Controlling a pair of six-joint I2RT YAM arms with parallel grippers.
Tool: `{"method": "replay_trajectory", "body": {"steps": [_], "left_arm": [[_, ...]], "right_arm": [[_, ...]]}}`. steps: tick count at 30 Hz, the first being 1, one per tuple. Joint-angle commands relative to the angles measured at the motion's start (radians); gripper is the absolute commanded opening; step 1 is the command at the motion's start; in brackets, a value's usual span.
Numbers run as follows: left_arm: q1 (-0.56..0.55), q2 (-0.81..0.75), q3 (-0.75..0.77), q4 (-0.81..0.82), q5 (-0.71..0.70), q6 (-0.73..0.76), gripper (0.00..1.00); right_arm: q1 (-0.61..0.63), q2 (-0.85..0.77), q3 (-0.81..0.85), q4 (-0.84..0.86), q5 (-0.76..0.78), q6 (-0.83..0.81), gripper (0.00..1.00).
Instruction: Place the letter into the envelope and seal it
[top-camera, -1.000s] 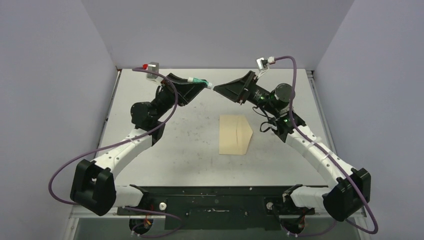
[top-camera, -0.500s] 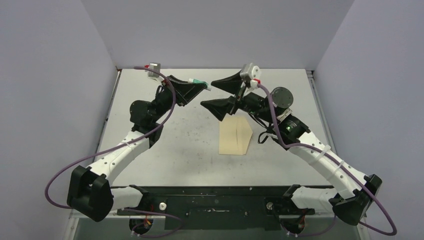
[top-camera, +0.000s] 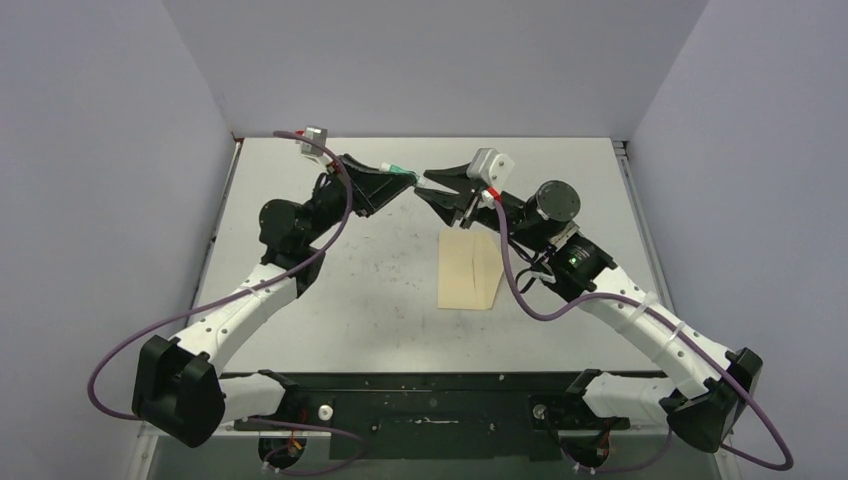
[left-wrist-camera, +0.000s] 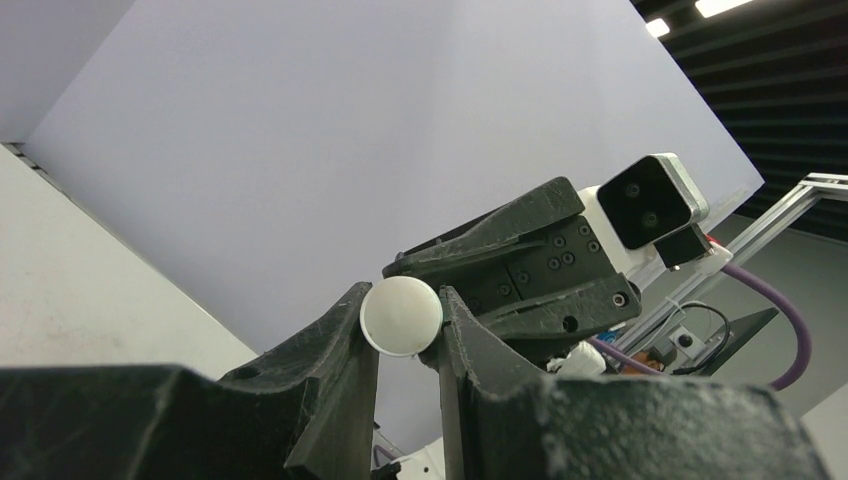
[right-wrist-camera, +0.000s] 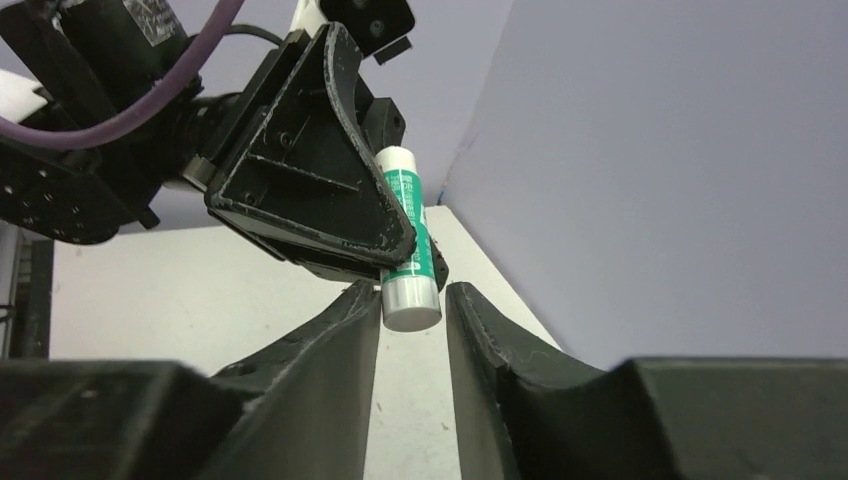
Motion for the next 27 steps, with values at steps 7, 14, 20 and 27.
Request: {"method": "replay_trajectory", "body": {"steps": [7,14,20,27], "left_arm": [[0.004,0.013,0.034,0.079,0.038,-0.039,0.00],[0.008,0.013,0.028,0.145,0.003,0.061,0.00],[0.016,0.049,0.062,0.264,0.000,0.143,0.00],[0.025,0.099,0.075,0.370,0.012,0.137,0.00]], "right_arm": [[0.000,0.035,0.077,-0.046,-0.055,0.018,0.13],[-0.099,0.097,0.118,-0.026,-0.155,0.459,0.05],[-0.150,0.118,-0.047,0.386,-0.228,1.159,0.05],[-0.153,0.123,-0.183,0.590,-0.059,1.714,0.05]]}}
